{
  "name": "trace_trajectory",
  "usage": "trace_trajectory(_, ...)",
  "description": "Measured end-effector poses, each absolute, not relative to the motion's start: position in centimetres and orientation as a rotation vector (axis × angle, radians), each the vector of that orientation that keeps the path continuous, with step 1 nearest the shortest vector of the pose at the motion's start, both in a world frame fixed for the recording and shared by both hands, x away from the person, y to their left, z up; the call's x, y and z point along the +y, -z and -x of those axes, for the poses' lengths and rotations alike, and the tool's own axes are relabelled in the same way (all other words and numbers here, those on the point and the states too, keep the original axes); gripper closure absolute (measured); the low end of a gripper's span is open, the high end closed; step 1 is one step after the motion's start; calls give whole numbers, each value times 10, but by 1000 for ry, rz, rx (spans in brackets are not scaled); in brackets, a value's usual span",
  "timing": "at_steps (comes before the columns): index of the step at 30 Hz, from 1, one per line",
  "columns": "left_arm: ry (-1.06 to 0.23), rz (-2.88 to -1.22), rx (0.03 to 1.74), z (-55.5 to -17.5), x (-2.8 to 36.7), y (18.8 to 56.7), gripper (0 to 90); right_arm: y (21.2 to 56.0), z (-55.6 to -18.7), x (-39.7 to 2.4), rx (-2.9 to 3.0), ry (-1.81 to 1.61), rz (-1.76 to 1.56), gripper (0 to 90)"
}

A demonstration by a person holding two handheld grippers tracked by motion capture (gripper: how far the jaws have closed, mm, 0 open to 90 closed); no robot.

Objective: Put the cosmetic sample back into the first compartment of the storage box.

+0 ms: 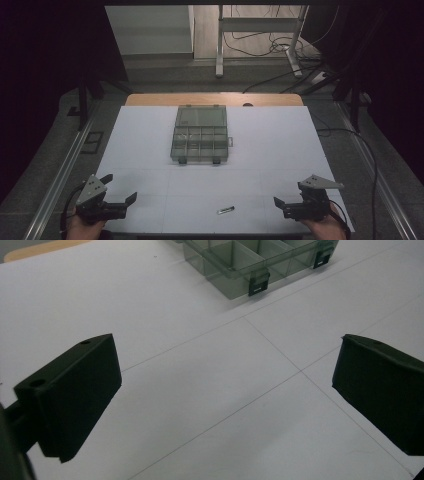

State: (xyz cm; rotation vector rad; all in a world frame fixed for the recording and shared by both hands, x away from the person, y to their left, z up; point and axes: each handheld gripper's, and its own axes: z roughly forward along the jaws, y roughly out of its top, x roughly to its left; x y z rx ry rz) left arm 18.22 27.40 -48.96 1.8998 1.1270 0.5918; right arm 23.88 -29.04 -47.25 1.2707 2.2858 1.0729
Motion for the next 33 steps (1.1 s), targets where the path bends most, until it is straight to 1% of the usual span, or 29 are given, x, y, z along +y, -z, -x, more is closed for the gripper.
trace_trajectory(8,-593,-1937,1086,-182,270,490,9,474,-241,-291,2308,-1089,-1287,0)
trace_trajectory(21,-575,-1931,1090,-183,272,490,11,474,-242,-290,2330,-1076,-1281,0)
trace_trajectory(33,-570,-1918,1110,-183,274,490,10,472,-241,-278,2364,-1089,-1184,0)
